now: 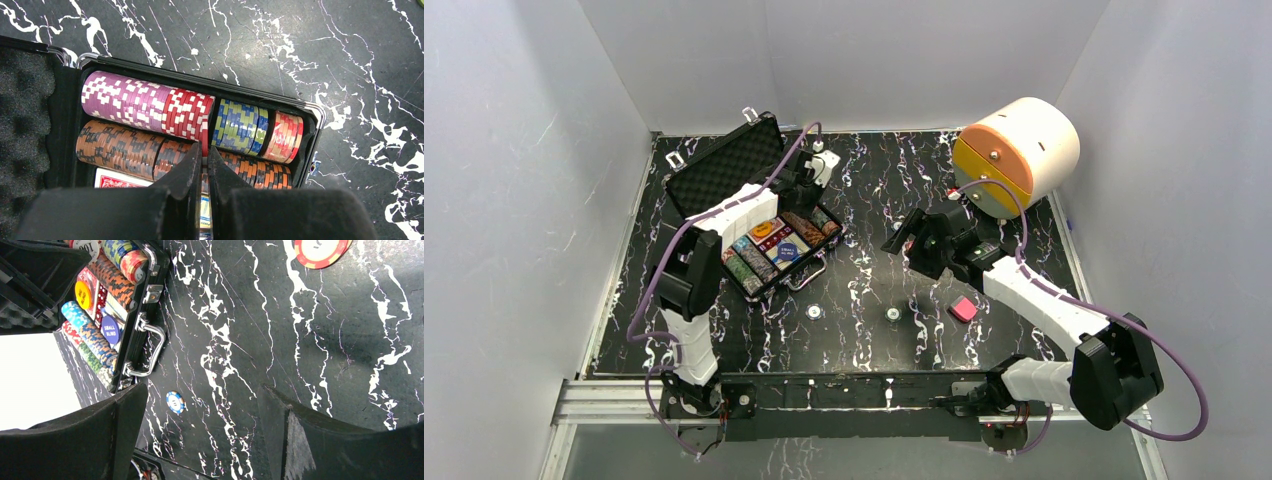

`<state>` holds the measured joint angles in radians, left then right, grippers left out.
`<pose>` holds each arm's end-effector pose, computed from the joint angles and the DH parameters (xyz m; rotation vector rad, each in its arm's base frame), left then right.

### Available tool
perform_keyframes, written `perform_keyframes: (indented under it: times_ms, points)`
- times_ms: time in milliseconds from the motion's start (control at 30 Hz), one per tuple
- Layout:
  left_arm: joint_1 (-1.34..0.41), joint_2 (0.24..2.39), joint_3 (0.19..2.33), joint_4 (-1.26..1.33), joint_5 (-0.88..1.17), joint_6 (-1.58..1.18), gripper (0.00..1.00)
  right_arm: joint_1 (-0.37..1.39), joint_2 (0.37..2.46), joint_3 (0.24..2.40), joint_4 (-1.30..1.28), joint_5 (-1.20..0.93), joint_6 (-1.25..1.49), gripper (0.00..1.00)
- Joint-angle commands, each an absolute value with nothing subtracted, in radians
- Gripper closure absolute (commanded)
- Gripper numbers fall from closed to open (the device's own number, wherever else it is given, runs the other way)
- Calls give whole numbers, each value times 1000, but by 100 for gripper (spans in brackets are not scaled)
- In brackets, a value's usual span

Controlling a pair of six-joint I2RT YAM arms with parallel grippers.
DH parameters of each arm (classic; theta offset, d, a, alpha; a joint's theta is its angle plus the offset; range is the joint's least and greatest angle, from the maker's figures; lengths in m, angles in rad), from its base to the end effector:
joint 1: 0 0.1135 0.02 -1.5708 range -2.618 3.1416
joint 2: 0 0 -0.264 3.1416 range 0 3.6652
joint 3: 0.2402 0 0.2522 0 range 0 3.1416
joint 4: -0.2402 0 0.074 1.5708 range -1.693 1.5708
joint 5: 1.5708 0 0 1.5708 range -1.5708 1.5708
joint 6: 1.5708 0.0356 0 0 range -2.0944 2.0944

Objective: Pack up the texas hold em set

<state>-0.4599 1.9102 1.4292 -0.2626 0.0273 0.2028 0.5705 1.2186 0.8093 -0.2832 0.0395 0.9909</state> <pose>0.3880 -0.1933 0.2281 0.7677 2.1888 -0.1619 0.2212 0.1402 0.2489 0.5193 2.3277 0.7549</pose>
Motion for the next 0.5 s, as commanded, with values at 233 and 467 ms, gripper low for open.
perform_keyframes:
  times_ms: [233,467]
  points:
    - [-456,1951,1454,-308,67,258,100,570,1205,856,-273,55,985,12]
    - [-454,1950,1476,-377,209,281,100,571,1204,854,-273,49,985,12]
